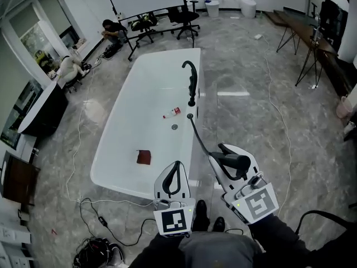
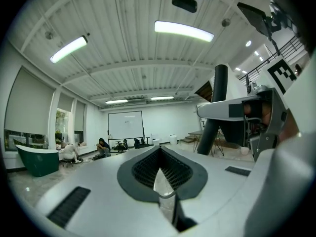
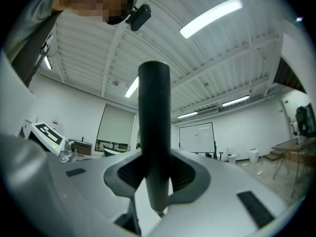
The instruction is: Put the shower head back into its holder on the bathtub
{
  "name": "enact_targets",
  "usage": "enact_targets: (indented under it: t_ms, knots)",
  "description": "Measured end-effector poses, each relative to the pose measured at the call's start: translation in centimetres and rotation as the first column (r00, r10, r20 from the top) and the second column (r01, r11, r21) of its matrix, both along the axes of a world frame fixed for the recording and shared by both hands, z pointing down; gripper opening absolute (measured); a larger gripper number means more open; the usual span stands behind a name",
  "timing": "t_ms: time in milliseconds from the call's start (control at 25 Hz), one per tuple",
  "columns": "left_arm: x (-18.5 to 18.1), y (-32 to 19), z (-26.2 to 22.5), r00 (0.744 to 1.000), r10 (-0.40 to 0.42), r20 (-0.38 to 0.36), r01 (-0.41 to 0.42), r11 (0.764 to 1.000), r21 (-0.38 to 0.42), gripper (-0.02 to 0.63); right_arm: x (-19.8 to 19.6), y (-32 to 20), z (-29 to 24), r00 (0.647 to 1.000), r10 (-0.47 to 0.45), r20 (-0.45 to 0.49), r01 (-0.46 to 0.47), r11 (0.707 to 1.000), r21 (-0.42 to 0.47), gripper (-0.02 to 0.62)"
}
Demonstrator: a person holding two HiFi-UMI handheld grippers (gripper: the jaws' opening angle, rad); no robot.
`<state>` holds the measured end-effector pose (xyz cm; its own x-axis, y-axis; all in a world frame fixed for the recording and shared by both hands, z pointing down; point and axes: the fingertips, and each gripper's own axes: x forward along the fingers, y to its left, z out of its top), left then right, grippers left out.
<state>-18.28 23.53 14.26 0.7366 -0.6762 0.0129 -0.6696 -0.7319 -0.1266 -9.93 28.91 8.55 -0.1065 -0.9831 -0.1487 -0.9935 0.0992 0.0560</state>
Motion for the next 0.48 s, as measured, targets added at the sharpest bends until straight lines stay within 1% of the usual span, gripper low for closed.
enact_targets:
  t_ms: [160,360,480]
  knots:
    - [0.6,-2.8,0.5,1.000,0.002,-0.009,-0.002,1.000,-0.019,0.002,0.4,-2.1,0.0,1.000,0.005,-0.003,-0.006,1.000,-0.023,0.121]
    - [1.3,-5.5,1.6,1.000,0.004,0.006,-0.003,0.999,-0.049,0.002,1.2,-4.4,1.1,1.000,0.020,0.002,-0.019,0.997,-0.069,0.121]
    - [2.2,-6.6,1.7,1.000,0.012,-0.011,-0.013,0.998,-0.055,0.002,1.4,-5.7,1.6,1.000,0.015,-0.002,-0.015,0.997,-0.080,0.121]
